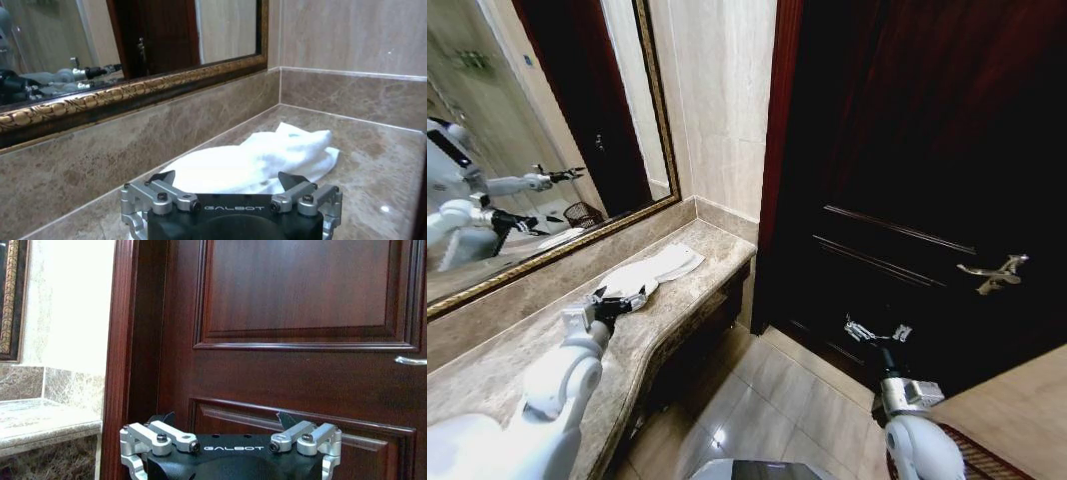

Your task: Discard the used towel into the hamper.

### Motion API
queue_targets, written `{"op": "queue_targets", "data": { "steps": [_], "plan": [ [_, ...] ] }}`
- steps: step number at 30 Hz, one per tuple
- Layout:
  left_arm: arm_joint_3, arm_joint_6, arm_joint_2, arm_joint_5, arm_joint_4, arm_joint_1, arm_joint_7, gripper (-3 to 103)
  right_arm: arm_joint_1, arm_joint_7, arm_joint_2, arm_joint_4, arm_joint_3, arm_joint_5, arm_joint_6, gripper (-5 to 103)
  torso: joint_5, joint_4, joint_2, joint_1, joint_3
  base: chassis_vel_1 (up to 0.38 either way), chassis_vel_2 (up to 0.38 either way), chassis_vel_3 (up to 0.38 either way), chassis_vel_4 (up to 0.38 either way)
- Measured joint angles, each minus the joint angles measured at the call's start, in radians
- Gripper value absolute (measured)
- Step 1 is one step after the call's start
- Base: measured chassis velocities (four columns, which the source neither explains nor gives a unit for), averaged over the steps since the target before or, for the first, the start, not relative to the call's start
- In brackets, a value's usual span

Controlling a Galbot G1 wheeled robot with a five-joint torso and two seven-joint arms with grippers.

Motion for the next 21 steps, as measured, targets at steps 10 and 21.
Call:
{"op": "queue_targets", "data": {
  "steps": [10,21],
  "plan": [
    [0.011,0.013,0.088,-0.054,0.125,-0.066,-0.058,100,0.056,-0.002,-0.035,-0.028,-0.018,0.007,-0.019,100,0.0000,0.0004,0.000,0.000,0.000,0.000,0.000,0.000,0.000],
    [0.037,0.040,0.112,-0.075,0.204,-0.109,0.020,100,0.093,-0.005,-0.051,-0.046,-0.027,0.011,-0.037,100,0.0002,0.0002,0.000,0.000,0.000,0.000,0.000,0.000,0.000]
  ]
}}
